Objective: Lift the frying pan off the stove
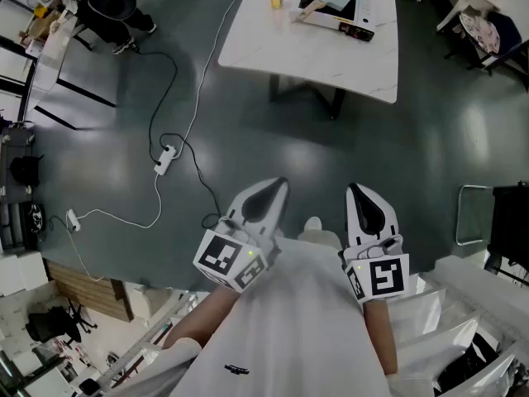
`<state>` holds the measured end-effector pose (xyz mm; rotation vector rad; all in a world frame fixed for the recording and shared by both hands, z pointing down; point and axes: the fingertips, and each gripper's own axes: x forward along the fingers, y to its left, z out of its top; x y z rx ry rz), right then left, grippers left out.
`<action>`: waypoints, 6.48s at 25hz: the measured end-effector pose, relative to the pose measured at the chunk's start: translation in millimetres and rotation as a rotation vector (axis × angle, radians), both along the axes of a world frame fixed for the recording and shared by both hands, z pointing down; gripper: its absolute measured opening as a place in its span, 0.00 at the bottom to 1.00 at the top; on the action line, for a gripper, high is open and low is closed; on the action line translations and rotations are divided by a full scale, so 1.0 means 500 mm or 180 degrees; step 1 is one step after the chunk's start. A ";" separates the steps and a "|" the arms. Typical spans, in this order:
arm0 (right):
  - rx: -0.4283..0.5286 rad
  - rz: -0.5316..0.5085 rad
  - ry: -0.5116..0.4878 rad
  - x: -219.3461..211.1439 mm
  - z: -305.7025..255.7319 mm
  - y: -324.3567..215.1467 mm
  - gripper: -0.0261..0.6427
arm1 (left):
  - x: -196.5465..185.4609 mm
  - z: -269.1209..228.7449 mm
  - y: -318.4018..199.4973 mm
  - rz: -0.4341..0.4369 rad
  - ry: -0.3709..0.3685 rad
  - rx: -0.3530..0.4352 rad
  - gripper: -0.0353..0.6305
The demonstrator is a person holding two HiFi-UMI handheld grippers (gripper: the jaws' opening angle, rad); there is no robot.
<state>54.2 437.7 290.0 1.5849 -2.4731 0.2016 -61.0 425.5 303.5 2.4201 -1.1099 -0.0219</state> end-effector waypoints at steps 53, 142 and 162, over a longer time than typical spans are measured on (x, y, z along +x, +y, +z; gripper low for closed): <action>-0.0327 -0.0262 -0.0420 0.060 0.067 -0.457 0.04 | 0.092 0.073 -0.455 0.0151 0.0026 -0.0363 0.05; -0.2151 -0.0304 -0.2981 0.061 0.470 -1.277 0.38 | 0.209 0.395 -1.118 0.0699 0.0382 -0.1868 0.33; -0.2233 -0.0465 -0.3653 0.053 0.462 -1.296 0.26 | 0.225 0.409 -1.120 0.0635 0.1089 -0.2234 0.17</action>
